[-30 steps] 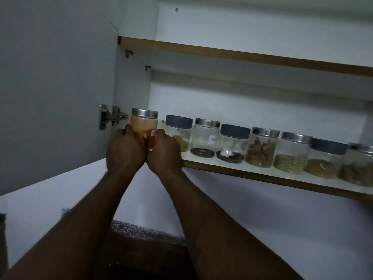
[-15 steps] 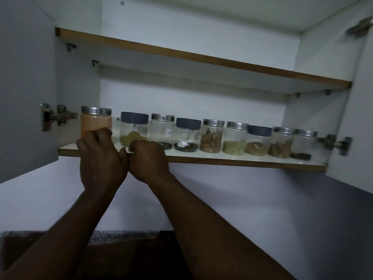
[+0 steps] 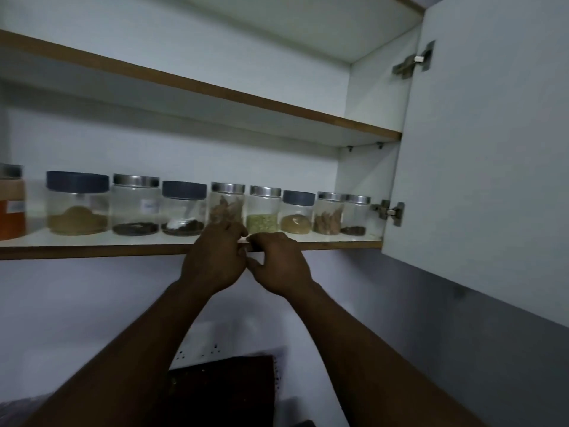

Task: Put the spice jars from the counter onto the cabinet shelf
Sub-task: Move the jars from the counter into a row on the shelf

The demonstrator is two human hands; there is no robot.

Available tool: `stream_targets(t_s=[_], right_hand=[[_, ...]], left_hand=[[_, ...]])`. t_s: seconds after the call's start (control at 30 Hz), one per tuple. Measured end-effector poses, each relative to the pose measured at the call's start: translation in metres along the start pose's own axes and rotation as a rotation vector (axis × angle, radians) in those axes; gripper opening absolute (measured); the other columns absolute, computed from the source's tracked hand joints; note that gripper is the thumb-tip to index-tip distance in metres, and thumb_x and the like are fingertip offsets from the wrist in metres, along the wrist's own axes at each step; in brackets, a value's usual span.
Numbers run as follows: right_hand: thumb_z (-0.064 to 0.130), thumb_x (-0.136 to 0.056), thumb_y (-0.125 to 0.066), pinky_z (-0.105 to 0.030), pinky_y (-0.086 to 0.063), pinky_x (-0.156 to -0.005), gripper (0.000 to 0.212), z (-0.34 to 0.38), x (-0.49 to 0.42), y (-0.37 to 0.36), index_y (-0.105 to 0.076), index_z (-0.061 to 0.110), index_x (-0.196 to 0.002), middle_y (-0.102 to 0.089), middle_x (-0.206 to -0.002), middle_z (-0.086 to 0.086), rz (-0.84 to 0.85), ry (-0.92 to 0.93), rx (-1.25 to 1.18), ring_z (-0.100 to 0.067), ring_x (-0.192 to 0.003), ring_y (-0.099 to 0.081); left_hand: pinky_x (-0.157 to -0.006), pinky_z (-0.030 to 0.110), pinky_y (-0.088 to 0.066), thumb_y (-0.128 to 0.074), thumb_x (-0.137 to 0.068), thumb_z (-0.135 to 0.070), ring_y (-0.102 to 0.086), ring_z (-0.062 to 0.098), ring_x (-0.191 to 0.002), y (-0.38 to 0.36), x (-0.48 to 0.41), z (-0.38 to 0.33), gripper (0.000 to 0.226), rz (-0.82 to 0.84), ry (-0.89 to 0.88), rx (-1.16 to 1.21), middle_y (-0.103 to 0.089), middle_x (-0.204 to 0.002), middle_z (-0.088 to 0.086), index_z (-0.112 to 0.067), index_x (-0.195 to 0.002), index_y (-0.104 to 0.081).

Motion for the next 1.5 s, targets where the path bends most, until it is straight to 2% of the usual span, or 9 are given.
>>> stream_targets(t_s=[0.2,0.4,0.53,0.67,0.97,1.07,1.17,1.33,1.5], right_hand=[[0.049,-0.095,-0.062,-0.037,-0.049,-0.096,0.043,-0.117,0.022,0.042,-0.069,0.022,-0.127,-0.073,-0.119,0.002,-0.064,-0.147,0.018,-0.018,-0.112,-0.063],[0.044,-0.1,-0.058,-0.03,-0.042,-0.061,0.031,-0.207,0.014,0.075,-0.072,0.02,-0.085,-0.072,-0.08,0.001,-0.119,-0.228,0.001,-0.017,-0.073,-0.064],[0.045,-0.096,-0.062,-0.025,-0.032,-0.056,0.031,-0.228,0.0,0.081,-0.069,0.023,-0.074,-0.07,-0.071,0.002,-0.18,-0.267,0.005,-0.016,-0.065,-0.062],[0.032,-0.093,-0.061,-0.029,-0.037,-0.06,0.016,-0.236,-0.015,0.078,-0.061,0.017,-0.098,-0.067,-0.091,-0.002,-0.203,-0.284,0.039,-0.022,-0.078,-0.064],[0.027,-0.087,-0.068,-0.033,-0.05,-0.07,0.052,-0.245,-0.032,0.096,-0.048,0.015,-0.133,-0.049,-0.133,-0.009,-0.407,-0.253,0.073,-0.028,-0.101,-0.063],[0.028,-0.078,-0.078,-0.034,-0.053,-0.079,0.084,-0.245,-0.047,0.101,-0.036,0.015,-0.149,-0.034,-0.156,-0.008,-0.34,-0.236,0.143,-0.028,-0.118,-0.059],[0.035,-0.08,-0.076,-0.039,-0.053,-0.088,0.096,-0.253,-0.061,0.099,-0.024,0.014,-0.157,-0.018,-0.168,-0.01,-0.208,-0.316,0.196,-0.033,-0.126,-0.056],[0.032,-0.084,-0.069,-0.031,-0.04,-0.067,0.062,-0.254,-0.067,0.095,-0.046,0.011,-0.138,-0.053,-0.137,-0.009,-0.209,-0.307,0.35,-0.03,-0.101,-0.064],[0.04,-0.083,-0.076,-0.032,-0.04,-0.069,0.055,-0.253,-0.08,0.096,-0.053,0.018,-0.128,-0.065,-0.12,-0.003,-0.239,-0.266,0.444,-0.028,-0.113,-0.051]], left_hand=[[-0.084,0.033,-0.05,-0.065,-0.088,-0.02,-0.063,0.019,-0.099,-0.07,-0.049,-0.062,0.025,0.088,0.005,0.137,-0.065,-0.109,-0.001,-0.022,-0.113,-0.07],[-0.071,0.029,-0.044,-0.065,-0.088,-0.017,-0.064,0.021,-0.093,-0.132,-0.113,-0.117,0.017,0.15,0.067,0.174,-0.069,-0.099,0.003,-0.015,-0.105,-0.066],[-0.058,0.03,-0.038,-0.062,-0.088,-0.023,-0.061,0.023,-0.081,-0.155,-0.137,-0.125,0.024,0.075,0.208,0.136,-0.066,-0.089,0.006,-0.009,-0.106,-0.055],[-0.062,0.031,-0.042,-0.061,-0.09,-0.047,-0.063,0.024,-0.082,-0.169,-0.147,-0.124,0.051,0.018,0.297,0.107,-0.068,-0.093,0.009,-0.006,-0.118,-0.051],[-0.071,0.034,-0.042,-0.061,-0.064,-0.089,-0.064,0.03,-0.106,-0.18,-0.16,-0.103,0.11,-0.011,0.49,0.097,-0.066,-0.119,0.011,-0.009,-0.136,-0.04],[-0.078,0.032,-0.038,-0.06,-0.063,-0.09,-0.061,0.033,-0.116,-0.182,-0.162,-0.106,0.119,-0.011,0.488,0.063,-0.06,-0.132,0.013,-0.01,-0.145,-0.03],[-0.09,0.042,-0.053,-0.061,-0.069,-0.082,-0.061,0.034,-0.112,-0.19,-0.164,-0.115,0.104,0.038,0.412,0.125,-0.06,-0.129,0.014,-0.013,-0.141,-0.031],[-0.083,0.039,-0.053,-0.064,-0.077,-0.073,-0.065,0.029,-0.101,-0.194,-0.164,-0.117,0.089,0.085,0.379,0.186,-0.064,-0.118,0.009,-0.015,-0.136,-0.03],[-0.089,0.044,-0.054,-0.071,-0.069,-0.06,-0.061,0.031,-0.111,-0.194,-0.165,-0.107,0.095,0.069,0.461,0.261,-0.059,-0.127,0.011,-0.011,-0.139,-0.031]])
Point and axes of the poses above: each hand's wrist, its own x-axis away from the middle knuckle, its own y-axis out of the back of the hand, z = x × y, the point moved 5 cm from there along -x, towards the middle knuckle
